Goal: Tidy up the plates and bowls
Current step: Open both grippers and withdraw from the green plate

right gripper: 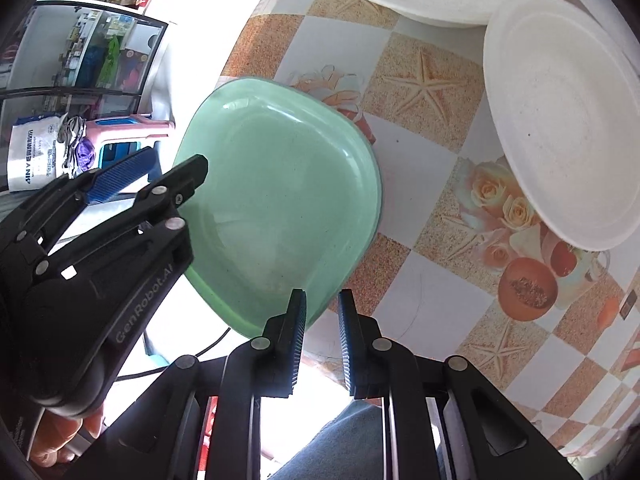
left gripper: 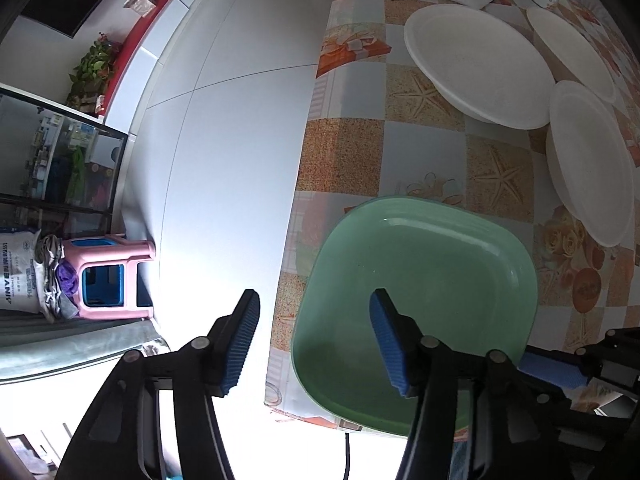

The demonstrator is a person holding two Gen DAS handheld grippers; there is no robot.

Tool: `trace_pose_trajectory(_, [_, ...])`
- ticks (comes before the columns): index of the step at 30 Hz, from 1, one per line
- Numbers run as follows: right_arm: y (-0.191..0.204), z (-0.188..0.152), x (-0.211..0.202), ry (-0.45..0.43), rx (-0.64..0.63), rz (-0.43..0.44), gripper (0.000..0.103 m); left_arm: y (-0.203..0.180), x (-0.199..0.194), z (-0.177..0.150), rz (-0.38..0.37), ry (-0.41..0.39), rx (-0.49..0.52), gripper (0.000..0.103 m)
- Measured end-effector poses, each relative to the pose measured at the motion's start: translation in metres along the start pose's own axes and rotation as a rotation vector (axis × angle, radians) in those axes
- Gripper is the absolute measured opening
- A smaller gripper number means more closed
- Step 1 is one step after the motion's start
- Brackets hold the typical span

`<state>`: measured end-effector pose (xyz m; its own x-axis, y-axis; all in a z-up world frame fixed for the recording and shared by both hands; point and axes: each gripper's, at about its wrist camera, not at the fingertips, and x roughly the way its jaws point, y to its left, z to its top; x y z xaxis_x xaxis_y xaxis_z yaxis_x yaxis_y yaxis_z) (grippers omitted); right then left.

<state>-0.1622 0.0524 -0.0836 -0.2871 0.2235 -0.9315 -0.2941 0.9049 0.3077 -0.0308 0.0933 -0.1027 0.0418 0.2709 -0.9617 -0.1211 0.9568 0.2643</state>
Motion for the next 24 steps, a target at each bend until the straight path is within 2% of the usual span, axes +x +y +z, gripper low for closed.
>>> trace_pose_trajectory(1, [-0.001,0.000,-0.001,-0.003,-0.001,-0.004,0.019,0.002,-0.003,0.000,0.003,-0.011,-0.008,0.075])
trace_pose_trajectory(2, [-0.003,-0.001,-0.003,-0.007,0.000,-0.004,0.031,0.004,-0.005,0.000,0.002,-0.022,-0.014,0.077])
trace_pose_trajectory(3, [-0.004,-0.002,-0.005,-0.011,0.000,-0.011,0.043,0.005,-0.008,0.000,-0.002,-0.031,-0.019,0.079])
trace_pose_trajectory(4, [-0.005,-0.002,-0.007,-0.019,-0.001,-0.023,0.072,0.006,-0.011,0.000,-0.007,-0.038,-0.025,0.079])
trace_pose_trajectory(5, [-0.007,-0.004,-0.011,-0.034,-0.008,-0.030,0.079,0.006,-0.012,0.000,-0.014,-0.042,-0.030,0.080])
trace_pose_trajectory(12, [-0.024,-0.024,-0.035,-0.090,-0.018,-0.091,0.079,-0.009,-0.026,0.001,-0.099,-0.049,-0.062,0.080])
trace_pose_trajectory(20, [-0.095,-0.050,-0.053,-0.122,0.233,-0.125,0.079,-0.057,-0.049,0.011,-0.213,-0.062,-0.014,0.080])
trace_pose_trajectory(24, [-0.114,-0.051,-0.058,-0.133,0.299,-0.141,0.079,-0.079,-0.057,0.018,-0.243,-0.066,0.022,0.080])
